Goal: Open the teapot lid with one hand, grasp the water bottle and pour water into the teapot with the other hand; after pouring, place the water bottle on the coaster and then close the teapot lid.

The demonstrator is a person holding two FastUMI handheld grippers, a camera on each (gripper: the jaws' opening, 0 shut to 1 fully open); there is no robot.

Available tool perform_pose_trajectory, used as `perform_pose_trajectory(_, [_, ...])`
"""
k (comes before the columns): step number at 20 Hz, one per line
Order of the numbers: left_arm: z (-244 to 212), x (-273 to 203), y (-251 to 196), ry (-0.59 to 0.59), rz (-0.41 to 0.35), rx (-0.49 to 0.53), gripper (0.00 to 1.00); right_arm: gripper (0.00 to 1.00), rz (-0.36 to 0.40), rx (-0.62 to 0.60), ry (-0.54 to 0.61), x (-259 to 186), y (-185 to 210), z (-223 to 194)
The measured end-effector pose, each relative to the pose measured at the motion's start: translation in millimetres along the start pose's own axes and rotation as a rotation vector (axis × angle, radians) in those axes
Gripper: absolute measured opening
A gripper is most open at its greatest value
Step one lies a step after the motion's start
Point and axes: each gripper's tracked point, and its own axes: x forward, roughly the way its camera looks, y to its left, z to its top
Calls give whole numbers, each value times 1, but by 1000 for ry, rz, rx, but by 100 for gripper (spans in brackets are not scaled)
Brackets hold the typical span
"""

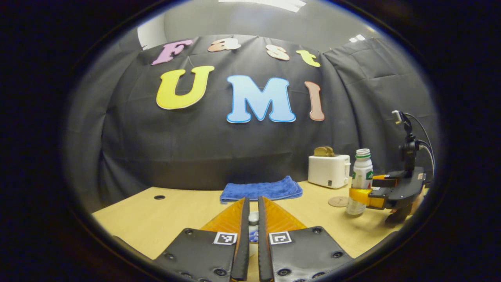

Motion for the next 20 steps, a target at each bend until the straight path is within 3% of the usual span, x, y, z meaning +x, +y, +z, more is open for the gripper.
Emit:
perform_pose_trajectory(4, [-1,-25,12,-3,24,-14,19,71,11,-44,-4,-7,10,5])
perform_pose_trajectory(11, [-11,-72,12,11,17,-126,20,71,57,-203,-7,-15,47,9])
perform_pose_trajectory(20, [-26,-110,3,38,0,-119,20,71,126,-337,17,-9,91,10])
